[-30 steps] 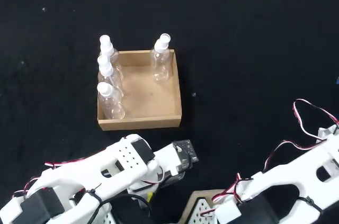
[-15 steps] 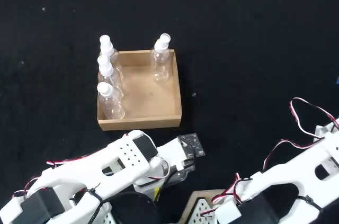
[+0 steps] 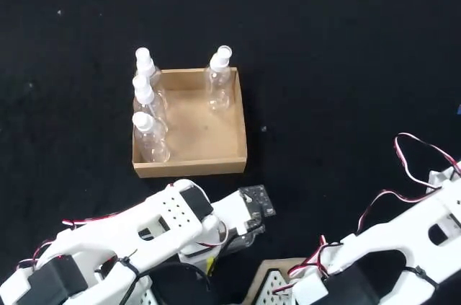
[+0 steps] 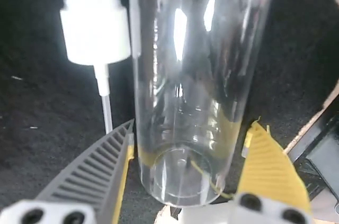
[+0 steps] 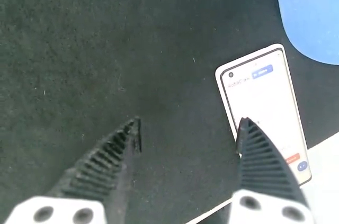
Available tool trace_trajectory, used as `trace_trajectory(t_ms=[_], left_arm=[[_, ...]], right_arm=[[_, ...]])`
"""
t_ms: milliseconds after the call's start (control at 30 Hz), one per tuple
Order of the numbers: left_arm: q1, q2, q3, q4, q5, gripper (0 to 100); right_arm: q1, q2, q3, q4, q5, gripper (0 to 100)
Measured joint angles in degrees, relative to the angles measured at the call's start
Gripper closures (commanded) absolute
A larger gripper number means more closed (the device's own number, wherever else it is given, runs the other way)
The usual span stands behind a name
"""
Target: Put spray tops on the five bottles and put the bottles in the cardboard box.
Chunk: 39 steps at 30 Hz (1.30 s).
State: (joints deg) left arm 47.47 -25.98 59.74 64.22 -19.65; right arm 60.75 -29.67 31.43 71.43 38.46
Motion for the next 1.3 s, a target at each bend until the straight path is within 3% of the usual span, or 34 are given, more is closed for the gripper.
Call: trace_trajectory(t_ms=[167, 300, 700, 867, 1033, 1300], left_arm=[[0.0, 0.0, 0.0, 0.0, -0.1, 98], [0.0, 0.0, -0.3, 0.8, -0.1, 96], [0.0, 0.0, -15.6, 19.9, 0.0, 97], [-0.4, 0.0, -29.1, 28.5, 0.0, 97], [-9.9, 0.0, -46.9, 34.4, 0.0, 97], [-29.4, 0.1, -75.5, 36.1, 0.0, 97]], right_arm=[[0.0, 0.0, 0.0, 0.0, 0.0, 74.4], [0.0, 0.0, 0.0, 0.0, 0.0, 74.4], [-1.1, -1.0, 0.0, 1.8, 0.0, 74.4], [-3.1, -1.0, 0.0, 2.0, -1.8, 74.4], [-3.3, -1.0, 0.0, 2.0, -2.6, 74.4], [-3.3, -1.0, 0.0, 2.0, -2.6, 74.4]])
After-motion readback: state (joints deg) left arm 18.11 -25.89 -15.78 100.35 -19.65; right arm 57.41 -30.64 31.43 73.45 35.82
